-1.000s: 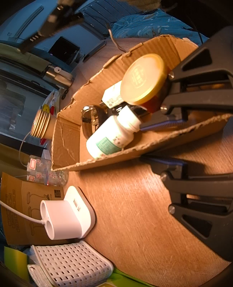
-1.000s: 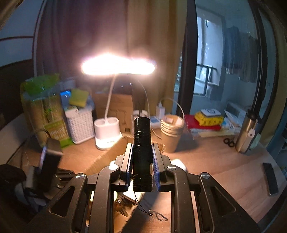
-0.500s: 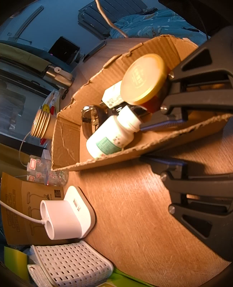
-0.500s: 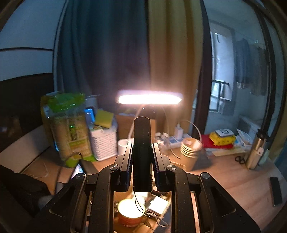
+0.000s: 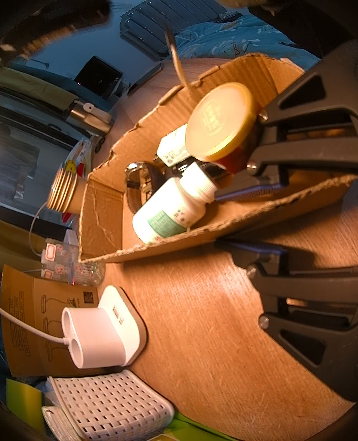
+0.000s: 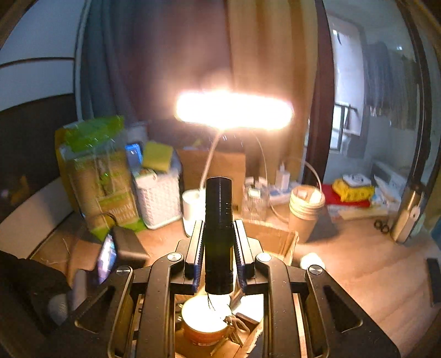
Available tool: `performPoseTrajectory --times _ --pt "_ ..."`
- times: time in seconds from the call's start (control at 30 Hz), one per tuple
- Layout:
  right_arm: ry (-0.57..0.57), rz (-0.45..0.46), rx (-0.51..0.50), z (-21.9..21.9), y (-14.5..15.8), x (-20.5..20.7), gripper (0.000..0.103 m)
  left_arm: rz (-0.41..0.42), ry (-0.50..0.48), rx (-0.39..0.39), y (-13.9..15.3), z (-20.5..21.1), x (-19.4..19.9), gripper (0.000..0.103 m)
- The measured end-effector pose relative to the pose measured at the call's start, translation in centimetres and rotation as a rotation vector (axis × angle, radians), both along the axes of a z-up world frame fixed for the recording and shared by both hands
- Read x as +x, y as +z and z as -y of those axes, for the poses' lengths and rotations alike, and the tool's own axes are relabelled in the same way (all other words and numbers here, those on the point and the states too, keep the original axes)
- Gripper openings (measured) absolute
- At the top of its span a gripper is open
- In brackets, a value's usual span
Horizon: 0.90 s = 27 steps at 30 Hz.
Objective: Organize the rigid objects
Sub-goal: 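Lift the flashlight upright with the right tool over the box, then lower the flashlight into the box and open the right tool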
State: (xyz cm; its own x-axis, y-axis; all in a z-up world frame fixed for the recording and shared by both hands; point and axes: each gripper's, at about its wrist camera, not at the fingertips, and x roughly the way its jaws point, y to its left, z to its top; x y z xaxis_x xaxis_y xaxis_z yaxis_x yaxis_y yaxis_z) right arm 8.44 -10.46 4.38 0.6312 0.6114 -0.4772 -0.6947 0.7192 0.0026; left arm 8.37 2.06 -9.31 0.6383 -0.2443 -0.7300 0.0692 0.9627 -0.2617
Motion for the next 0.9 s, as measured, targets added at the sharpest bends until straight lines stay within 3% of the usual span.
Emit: performPoseTrajectory --times 0.53,0.9 --pt "-0.043 -0.185 -0.071 -0.2 -6.7 4.3 0.022 0.000 0.000 0.000 0.0 0.0 0.0 0.030" --pt "-0.020 -0.246 -0.105 -1.1 -8.5 5.0 0.022 0.000 0.000 0.000 0.0 0.1 0.0 0.030"
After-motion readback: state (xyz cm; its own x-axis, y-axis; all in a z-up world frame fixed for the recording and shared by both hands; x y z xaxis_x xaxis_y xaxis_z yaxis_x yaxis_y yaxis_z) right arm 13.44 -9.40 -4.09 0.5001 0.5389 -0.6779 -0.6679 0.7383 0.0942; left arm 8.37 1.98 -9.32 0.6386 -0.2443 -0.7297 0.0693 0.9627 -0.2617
